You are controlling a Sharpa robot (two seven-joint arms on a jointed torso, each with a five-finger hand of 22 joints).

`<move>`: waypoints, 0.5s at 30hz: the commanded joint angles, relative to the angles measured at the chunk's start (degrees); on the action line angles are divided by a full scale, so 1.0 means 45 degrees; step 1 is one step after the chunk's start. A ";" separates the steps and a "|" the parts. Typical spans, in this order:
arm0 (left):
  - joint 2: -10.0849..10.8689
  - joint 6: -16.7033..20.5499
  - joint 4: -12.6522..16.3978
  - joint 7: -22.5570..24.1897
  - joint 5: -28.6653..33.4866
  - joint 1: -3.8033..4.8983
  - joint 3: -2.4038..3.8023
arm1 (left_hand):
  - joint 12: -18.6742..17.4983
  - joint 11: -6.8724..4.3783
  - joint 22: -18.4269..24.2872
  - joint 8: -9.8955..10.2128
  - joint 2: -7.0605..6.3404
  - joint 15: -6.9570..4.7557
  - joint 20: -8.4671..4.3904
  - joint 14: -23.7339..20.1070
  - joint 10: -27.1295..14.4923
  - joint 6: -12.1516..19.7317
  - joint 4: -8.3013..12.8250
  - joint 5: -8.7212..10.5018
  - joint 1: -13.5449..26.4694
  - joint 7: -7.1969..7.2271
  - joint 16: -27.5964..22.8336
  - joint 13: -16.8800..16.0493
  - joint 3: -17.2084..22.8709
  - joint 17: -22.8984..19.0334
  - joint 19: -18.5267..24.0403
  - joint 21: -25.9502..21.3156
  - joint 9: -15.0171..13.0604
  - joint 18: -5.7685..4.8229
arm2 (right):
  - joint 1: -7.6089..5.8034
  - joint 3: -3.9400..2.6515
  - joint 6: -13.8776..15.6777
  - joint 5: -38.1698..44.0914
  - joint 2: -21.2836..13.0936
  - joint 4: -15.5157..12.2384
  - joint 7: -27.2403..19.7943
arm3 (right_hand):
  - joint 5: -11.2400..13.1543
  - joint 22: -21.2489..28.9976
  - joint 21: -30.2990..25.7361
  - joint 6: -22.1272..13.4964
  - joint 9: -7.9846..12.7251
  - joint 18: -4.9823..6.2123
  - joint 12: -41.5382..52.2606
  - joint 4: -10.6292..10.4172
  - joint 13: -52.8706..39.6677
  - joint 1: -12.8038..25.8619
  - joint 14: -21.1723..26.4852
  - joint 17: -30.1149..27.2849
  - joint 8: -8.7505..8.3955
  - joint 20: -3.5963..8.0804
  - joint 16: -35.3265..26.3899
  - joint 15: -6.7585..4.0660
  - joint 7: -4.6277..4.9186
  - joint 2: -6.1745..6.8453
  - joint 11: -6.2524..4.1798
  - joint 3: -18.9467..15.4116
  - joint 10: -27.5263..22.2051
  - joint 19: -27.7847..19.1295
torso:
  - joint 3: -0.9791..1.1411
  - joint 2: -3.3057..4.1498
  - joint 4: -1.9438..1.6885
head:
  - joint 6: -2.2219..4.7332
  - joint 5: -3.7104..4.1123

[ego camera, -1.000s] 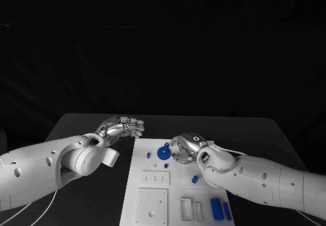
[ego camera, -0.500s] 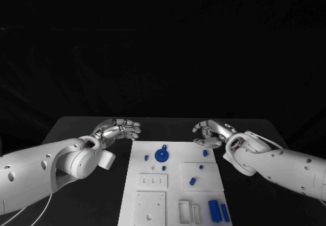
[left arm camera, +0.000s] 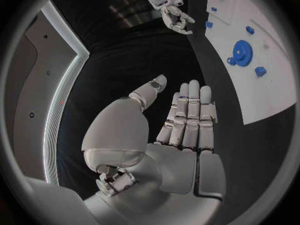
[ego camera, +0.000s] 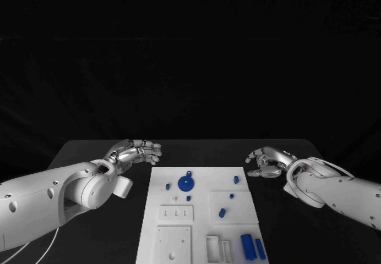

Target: Assemble the parts on the task board

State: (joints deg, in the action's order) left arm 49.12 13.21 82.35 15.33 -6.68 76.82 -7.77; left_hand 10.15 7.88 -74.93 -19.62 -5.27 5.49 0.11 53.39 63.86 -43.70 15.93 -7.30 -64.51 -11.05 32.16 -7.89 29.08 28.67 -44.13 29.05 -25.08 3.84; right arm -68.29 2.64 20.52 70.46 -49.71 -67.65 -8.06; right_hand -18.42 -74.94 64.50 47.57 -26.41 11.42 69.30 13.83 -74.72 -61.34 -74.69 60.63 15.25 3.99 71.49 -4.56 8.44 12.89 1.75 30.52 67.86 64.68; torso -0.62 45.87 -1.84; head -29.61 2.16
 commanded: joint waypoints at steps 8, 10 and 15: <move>-0.0036 -0.0226 -0.0008 0.0144 0.0051 0.0006 0.0004 | -0.0053 -0.0027 -0.0188 0.0047 0.0000 0.0053 -0.0025 -0.0042 -0.0054 0.0040 -0.0002 0.0041 -0.0001 -0.0033 -0.0043 -0.0019 0.0063 0.0022 0.0100 0.0072 0.0010 0.0104 | 0.0454 0.0017 -0.0804 -0.0097 0.0565 0.0621 -0.0450 | 0.0076 -0.0213 -0.0047 -0.0006 0.0011 0.0795 -0.0094 0.0126 0.0066 -0.0113 0.0028 0.0021 0.0038 -0.0050 -0.0080 -0.0029 -0.0070 -0.0057 -0.0028 -0.0174 -0.0169 -0.0076 | -0.0024 0.0021 -0.0029 | -0.0034 -0.0015; -0.0033 -0.0221 -0.0001 0.0142 0.0050 0.0006 0.0004 | -0.0053 -0.0027 -0.0188 0.0047 0.0001 0.0053 -0.0024 -0.0042 -0.0054 0.0040 -0.0001 0.0041 -0.0002 -0.0033 -0.0043 -0.0019 0.0064 0.0022 0.0100 0.0072 0.0010 0.0104 | 0.0544 0.0022 -0.0835 -0.0036 0.0663 0.0697 -0.0466 | 0.0085 -0.0212 -0.0053 -0.0016 0.0014 0.0795 -0.0106 0.0144 0.0078 -0.0126 0.0029 0.0022 0.0033 -0.0054 -0.0086 -0.0034 -0.0075 -0.0074 -0.0034 -0.0186 -0.0184 -0.0082 | -0.0039 0.0027 -0.0041 | -0.0071 -0.0009; -0.0033 -0.0214 -0.0027 0.0137 0.0046 0.0006 0.0003 | -0.0054 -0.0027 -0.0188 0.0045 0.0003 0.0053 -0.0024 -0.0042 -0.0054 0.0040 0.0001 0.0041 -0.0005 -0.0033 -0.0043 -0.0021 0.0066 0.0023 0.0101 0.0073 0.0010 0.0104 | 0.0738 0.0025 -0.0893 -0.0016 0.0805 0.0726 -0.0496 | 0.0090 -0.0210 -0.0060 -0.0017 0.0016 0.0795 -0.0110 0.0164 0.0084 -0.0132 0.0031 0.0023 0.0033 -0.0060 -0.0094 -0.0042 -0.0085 -0.0111 -0.0043 -0.0205 -0.0191 -0.0090 | -0.0046 0.0006 -0.0056 | -0.0149 -0.0061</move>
State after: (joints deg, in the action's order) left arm 49.06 13.13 82.17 15.34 -6.68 76.80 -7.79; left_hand 10.15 7.88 -74.92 -19.62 -5.27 5.49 0.11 53.39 63.86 -43.69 15.93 -7.30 -64.51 -11.05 32.16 -7.90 29.08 28.71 -44.13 29.05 -25.08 3.72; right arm -65.12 2.74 17.93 70.17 -46.23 -64.46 -9.39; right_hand -18.19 -74.94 64.50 47.55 -26.40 11.43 69.12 14.46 -74.43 -61.56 -74.69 60.68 15.25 3.77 71.28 -4.56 8.38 12.66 1.53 29.89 67.26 64.48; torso -0.76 45.96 -2.01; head -30.11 1.99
